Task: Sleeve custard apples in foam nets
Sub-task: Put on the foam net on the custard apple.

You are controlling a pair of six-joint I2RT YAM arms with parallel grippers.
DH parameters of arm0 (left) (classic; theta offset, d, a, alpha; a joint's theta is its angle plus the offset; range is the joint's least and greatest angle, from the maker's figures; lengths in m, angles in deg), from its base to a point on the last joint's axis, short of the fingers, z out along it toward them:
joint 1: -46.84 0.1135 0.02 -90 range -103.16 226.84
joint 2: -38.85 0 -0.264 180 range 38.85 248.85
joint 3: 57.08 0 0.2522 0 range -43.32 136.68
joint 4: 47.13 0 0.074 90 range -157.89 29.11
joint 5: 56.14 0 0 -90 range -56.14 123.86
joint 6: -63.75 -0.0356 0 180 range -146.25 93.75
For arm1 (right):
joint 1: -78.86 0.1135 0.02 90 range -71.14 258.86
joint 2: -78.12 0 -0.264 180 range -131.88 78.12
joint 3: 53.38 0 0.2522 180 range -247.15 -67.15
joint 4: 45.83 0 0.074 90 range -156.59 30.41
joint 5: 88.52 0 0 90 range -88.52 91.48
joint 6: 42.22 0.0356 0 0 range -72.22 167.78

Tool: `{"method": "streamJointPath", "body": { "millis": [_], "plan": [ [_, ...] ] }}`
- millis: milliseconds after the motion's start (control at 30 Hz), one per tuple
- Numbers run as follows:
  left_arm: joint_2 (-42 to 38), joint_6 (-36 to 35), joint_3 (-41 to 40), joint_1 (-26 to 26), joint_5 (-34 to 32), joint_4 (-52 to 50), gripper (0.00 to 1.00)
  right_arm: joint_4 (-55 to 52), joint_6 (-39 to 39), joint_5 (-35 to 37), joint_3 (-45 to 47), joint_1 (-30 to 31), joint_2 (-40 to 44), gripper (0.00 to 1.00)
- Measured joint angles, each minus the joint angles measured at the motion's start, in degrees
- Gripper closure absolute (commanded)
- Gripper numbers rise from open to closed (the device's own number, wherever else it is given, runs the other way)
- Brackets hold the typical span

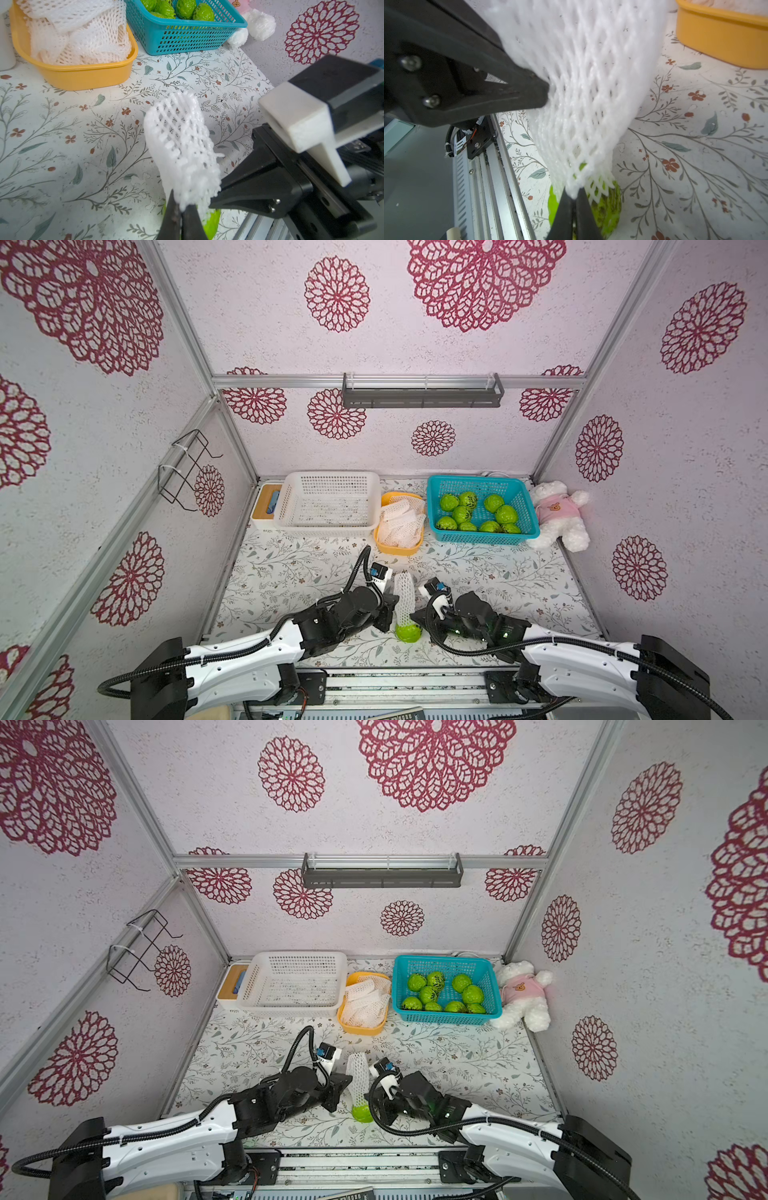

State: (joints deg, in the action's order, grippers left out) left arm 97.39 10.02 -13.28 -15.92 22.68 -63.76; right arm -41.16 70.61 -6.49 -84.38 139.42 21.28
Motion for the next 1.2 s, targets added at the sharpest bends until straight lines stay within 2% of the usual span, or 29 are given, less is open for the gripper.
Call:
{"method": "streamJointPath", "body": {
  "millis": [133, 267, 333, 767, 1067, 1200],
  "plan": [
    [-0.1, 0.5, 0.0, -0.3, -0.1, -0.3, 0.75, -1.5, 0.1, 0.5, 0.0, 1.1, 1.0, 1.00],
    [-1.3, 1.0, 0.0, -0.7, -0.3, -1.7, 0.53, -2.3, 0.1, 1.1, 0.0, 2.5, 2.1, 1.00],
    [-2.5, 1.3, 0.0, -0.8, -0.3, -2.5, 0.47, -2.5, 0.1, 1.7, 0.0, 3.1, 2.8, 1.00],
    [-6.4, 4.4, -5.4, -4.1, 0.1, -2.9, 0.39, -2.0, 0.1, 3.9, 2.8, 4.1, 4.2, 1.00],
    [-0.8, 5.8, -6.1, -5.4, 0.5, 2.9, 0.42, -1.6, 0.1, 4.8, 3.0, 4.1, 4.2, 1.00],
    [0.2, 6.8, -6.5, -6.3, 0.6, 3.9, 0.32, -1.5, 0.1, 4.8, 3.0, 4.2, 4.2, 1.00]
  ]
}}
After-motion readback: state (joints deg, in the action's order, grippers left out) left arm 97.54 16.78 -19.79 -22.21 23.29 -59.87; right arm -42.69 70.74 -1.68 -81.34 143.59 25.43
